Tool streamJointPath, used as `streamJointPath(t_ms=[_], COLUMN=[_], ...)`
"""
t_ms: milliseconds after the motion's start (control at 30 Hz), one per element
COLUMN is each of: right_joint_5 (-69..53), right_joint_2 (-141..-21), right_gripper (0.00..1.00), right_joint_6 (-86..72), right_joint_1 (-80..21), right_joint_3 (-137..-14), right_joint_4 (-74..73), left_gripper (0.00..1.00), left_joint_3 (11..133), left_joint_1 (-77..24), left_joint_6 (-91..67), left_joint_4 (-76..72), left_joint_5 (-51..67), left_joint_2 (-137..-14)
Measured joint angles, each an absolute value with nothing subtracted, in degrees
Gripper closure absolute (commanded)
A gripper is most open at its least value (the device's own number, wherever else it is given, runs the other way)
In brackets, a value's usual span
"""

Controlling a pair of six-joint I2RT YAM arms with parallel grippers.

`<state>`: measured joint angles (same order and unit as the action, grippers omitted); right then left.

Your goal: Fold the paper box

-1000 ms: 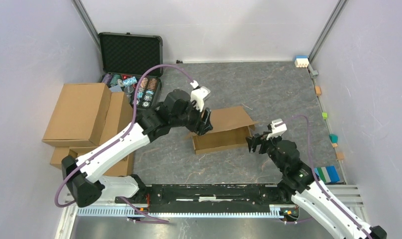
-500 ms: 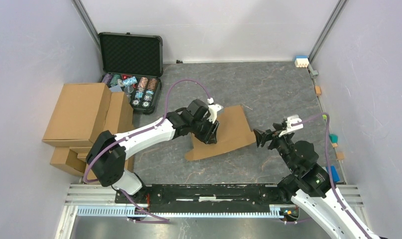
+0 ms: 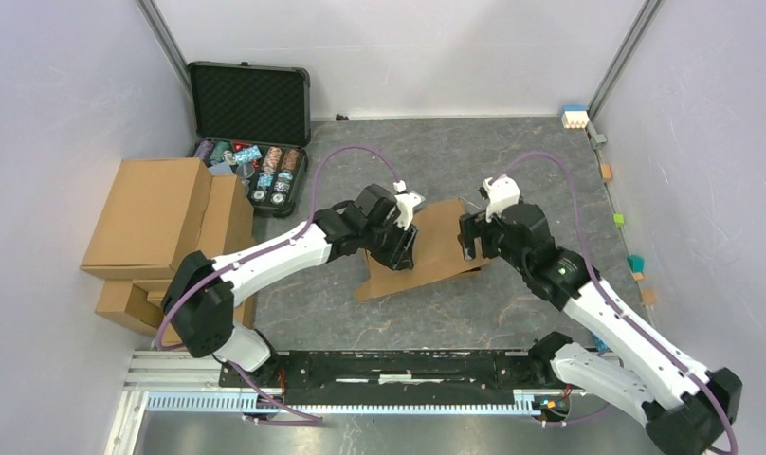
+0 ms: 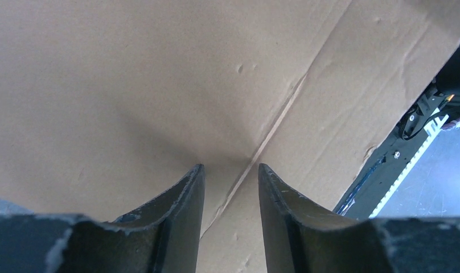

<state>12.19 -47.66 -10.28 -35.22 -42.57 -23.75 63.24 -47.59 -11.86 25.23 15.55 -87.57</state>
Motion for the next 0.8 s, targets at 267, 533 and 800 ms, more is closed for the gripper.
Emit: streamJointPath(t_ms=[267,533,800], right_joint_5=[-3.5,-15.2,-13.5], right_joint_2=[-58.4,-59.3,-59.3], right_gripper=[0.44,0.70,0.60], right_joint_6=[-14.7,-19.6,-18.5], right_joint_1=[-21.7,-19.2,-19.0], right_joint_3=[-42.9,-32.8,-31.5], right_joint_4=[-19.3,-14.4,-14.1], left_gripper=[0.53,0.54,0.54], left_joint_3=[63.3,60.4,60.2], left_joint_1=[-45.4,-42.9,-42.8], left_joint_6=[-11.9,-11.9,-11.9], left_joint_4=[27.3,27.2,27.0], left_joint_5=[15.2,16.6,17.0], left_joint_2=[-83.5,-85.6,-87.9])
